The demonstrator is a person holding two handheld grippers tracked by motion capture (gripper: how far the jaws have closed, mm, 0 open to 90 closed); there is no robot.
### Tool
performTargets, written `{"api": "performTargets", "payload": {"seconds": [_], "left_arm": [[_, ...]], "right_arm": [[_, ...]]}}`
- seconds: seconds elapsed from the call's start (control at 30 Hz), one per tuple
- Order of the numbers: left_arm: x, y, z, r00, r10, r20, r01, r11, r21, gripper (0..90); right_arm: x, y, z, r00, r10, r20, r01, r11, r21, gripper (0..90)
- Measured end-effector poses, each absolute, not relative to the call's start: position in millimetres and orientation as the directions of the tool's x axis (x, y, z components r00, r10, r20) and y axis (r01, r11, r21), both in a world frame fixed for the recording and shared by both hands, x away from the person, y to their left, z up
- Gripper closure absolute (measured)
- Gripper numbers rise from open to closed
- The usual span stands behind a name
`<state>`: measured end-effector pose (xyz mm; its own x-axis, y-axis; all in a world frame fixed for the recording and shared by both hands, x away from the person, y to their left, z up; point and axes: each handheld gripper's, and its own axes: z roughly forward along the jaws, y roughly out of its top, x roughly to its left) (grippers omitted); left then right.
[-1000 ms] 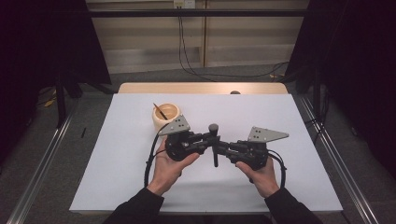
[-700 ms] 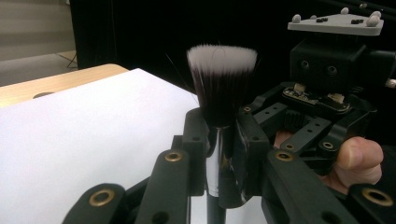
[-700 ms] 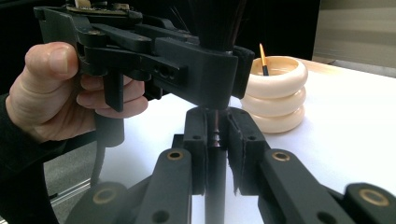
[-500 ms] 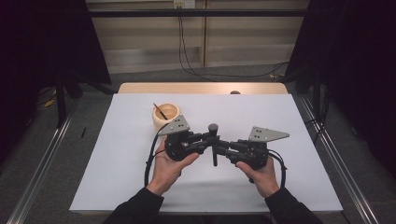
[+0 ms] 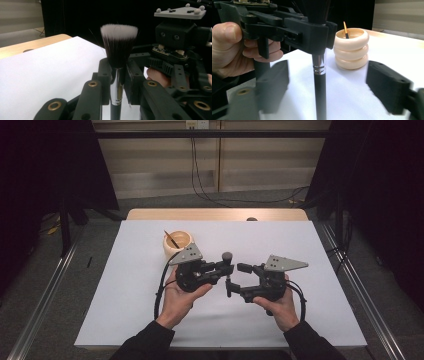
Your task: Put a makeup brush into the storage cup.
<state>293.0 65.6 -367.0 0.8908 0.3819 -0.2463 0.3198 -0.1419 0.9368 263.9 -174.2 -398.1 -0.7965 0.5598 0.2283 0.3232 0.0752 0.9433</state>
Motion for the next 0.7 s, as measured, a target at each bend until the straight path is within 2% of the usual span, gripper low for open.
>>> {"api": "performTargets", "payload": {"seconds": [0.23, 0.33, 0.43, 0.53, 0.7], "left_arm": [[293.2, 66.1, -366.9, 0.891, 0.384, -0.243, 0.318, -0.144, 0.937, 77.3], [294.1, 67.3, -367.1, 0.888, 0.391, -0.241, 0.318, -0.144, 0.937, 77.4], [294.5, 69.0, -366.8, 0.887, 0.394, -0.243, 0.318, -0.139, 0.938, 77.3], [295.2, 71.7, -366.1, 0.886, 0.399, -0.238, 0.316, -0.142, 0.938, 77.3], [295.7, 74.9, -365.3, 0.885, 0.407, -0.228, 0.31, -0.147, 0.939, 77.3]], "right_arm": [[264.0, -174.9, -398.5, -0.801, 0.558, 0.217, 0.311, 0.078, 0.947, 3.3], [263.2, -176.0, -397.2, -0.801, 0.559, 0.213, 0.302, 0.071, 0.951, 4.9], [262.8, -177.0, -397.5, -0.767, 0.609, 0.202, 0.304, 0.068, 0.95, 8.0], [261.7, -177.9, -397.3, -0.737, 0.656, 0.16, 0.285, 0.088, 0.955, 7.9], [261.2, -178.4, -397.7, -0.727, 0.67, 0.152, 0.286, 0.094, 0.954, 6.6]]}}
